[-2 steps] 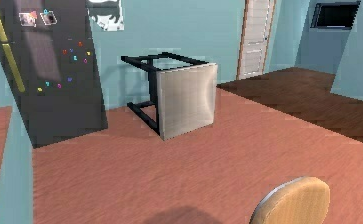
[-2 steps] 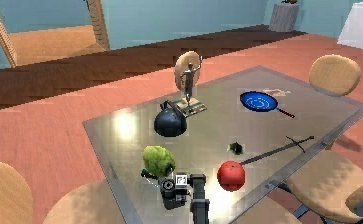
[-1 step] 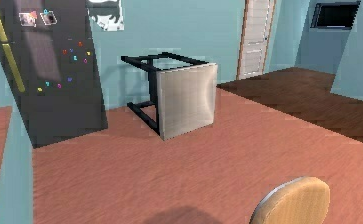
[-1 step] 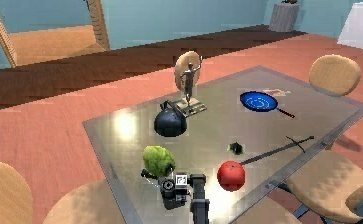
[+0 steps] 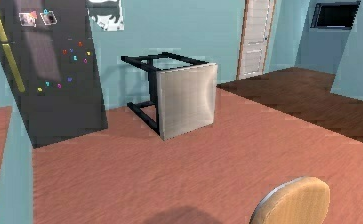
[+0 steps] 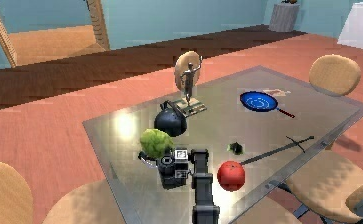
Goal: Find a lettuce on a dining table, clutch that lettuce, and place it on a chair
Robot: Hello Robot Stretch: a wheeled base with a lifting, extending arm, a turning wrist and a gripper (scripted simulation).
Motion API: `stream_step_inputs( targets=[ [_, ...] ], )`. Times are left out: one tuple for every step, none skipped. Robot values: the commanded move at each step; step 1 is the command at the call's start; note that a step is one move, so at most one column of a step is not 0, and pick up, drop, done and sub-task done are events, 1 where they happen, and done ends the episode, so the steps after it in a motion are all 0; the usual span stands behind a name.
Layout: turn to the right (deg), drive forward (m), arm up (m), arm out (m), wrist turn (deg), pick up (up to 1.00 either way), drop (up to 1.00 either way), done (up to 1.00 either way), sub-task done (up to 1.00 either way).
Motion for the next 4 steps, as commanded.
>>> stream_step_inputs(
  targets=[
    [0.0,0.0,0.24,0.0,0.0,0.0,0.0,0.0,0.0],
    [0.0,0.0,0.0,0.0,-45.0,0.0,0.0,0.0,0.0],
    [0.0,0.0,0.0,0.0,-45.0,0.0,0.0,0.0,0.0],
    [0.0,0.0,0.0,0.0,-21.0,0.0,0.0,0.0,0.0]
  ],
)
